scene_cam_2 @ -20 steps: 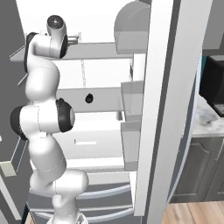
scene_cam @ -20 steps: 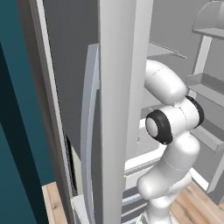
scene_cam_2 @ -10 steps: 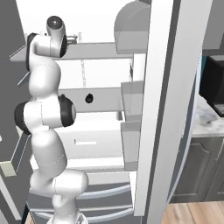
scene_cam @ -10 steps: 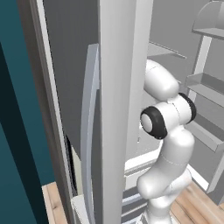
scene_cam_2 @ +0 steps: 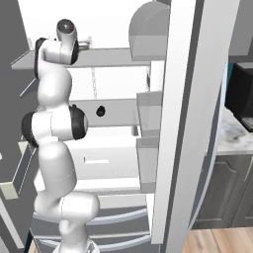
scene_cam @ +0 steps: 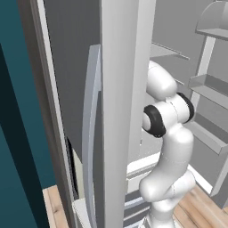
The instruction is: Retrieve the bottle and the shaker from the cabinet and place them next to the mixing bowl on the counter. Then add garlic from the fridge to the mixing bowl.
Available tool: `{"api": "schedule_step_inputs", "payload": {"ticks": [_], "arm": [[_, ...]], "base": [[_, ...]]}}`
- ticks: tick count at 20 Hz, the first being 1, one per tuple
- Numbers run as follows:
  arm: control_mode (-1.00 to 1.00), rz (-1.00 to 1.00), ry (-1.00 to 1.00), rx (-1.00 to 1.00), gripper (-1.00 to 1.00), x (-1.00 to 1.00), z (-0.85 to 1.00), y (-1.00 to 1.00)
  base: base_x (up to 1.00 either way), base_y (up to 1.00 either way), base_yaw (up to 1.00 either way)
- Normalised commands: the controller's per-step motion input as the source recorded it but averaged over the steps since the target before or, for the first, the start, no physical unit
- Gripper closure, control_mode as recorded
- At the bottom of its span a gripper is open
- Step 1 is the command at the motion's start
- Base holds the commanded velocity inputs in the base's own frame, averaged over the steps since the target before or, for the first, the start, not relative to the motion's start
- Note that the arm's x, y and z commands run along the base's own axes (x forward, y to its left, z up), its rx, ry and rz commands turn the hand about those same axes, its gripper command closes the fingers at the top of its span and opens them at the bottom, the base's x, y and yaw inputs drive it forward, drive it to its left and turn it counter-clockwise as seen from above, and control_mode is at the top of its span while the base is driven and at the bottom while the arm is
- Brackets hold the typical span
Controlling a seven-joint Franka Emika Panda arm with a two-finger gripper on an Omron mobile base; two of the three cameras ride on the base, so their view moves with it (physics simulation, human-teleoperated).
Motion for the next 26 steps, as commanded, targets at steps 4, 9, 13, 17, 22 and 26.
{"api": "schedule_step_inputs", "payload": {"ticks": [4,9,13,17,22,26], "arm": [[-1.00,0.00,0.03,0.00,-1.00,0.13,-0.20,0.00],[-1.00,0.00,0.09,-0.01,1.00,0.12,-0.25,0.04],[-1.00,0.00,0.11,0.00,1.00,0.05,-0.31,0.00],[-1.00,0.00,0.02,0.00,1.00,-0.04,-0.21,0.00],[-1.00,-0.17,-0.28,0.01,1.00,-0.80,-0.24,-0.22],[-1.00,-0.15,-0.37,0.10,1.00,-0.97,-0.29,-0.53]], "base": [[0.00,0.00,0.00],[0.00,0.00,0.00],[0.00,0.00,0.00],[0.00,0.00,0.00],[0.00,0.00,0.00],[0.00,0.00,0.00]]}}
